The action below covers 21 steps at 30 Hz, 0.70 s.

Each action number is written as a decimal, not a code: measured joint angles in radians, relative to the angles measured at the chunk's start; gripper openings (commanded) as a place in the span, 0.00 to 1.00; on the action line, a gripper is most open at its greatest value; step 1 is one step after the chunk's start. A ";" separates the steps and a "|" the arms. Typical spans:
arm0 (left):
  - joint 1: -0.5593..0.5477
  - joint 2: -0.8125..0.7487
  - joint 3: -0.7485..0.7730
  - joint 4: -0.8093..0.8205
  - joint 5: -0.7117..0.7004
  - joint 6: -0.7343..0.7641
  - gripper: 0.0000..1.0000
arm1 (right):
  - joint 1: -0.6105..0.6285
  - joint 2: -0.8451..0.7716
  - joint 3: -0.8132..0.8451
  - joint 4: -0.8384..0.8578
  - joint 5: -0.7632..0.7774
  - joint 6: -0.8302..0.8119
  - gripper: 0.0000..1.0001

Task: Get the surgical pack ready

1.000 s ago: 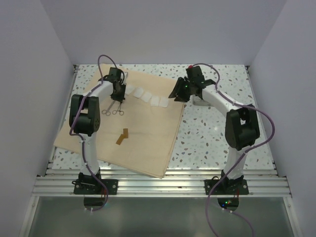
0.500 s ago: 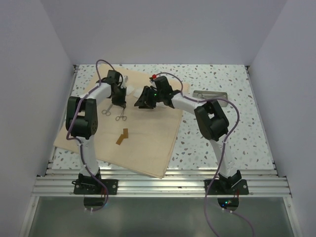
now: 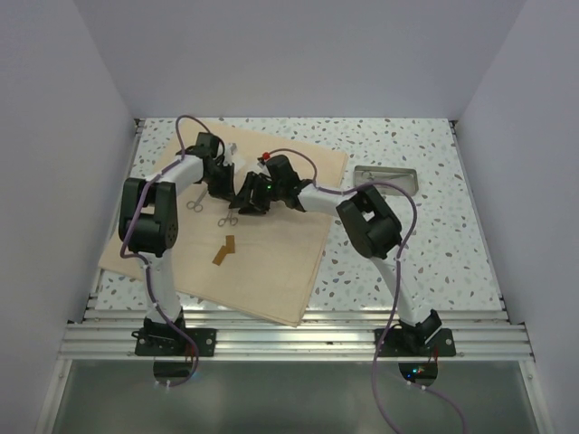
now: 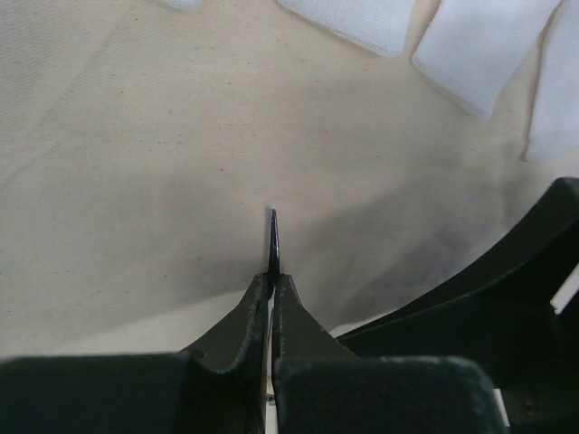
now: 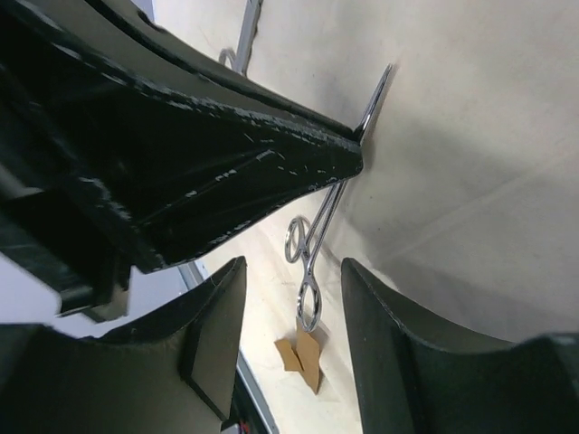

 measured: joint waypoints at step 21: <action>0.026 -0.069 0.000 0.004 0.090 -0.054 0.55 | 0.038 0.049 0.012 -0.006 0.018 0.070 0.00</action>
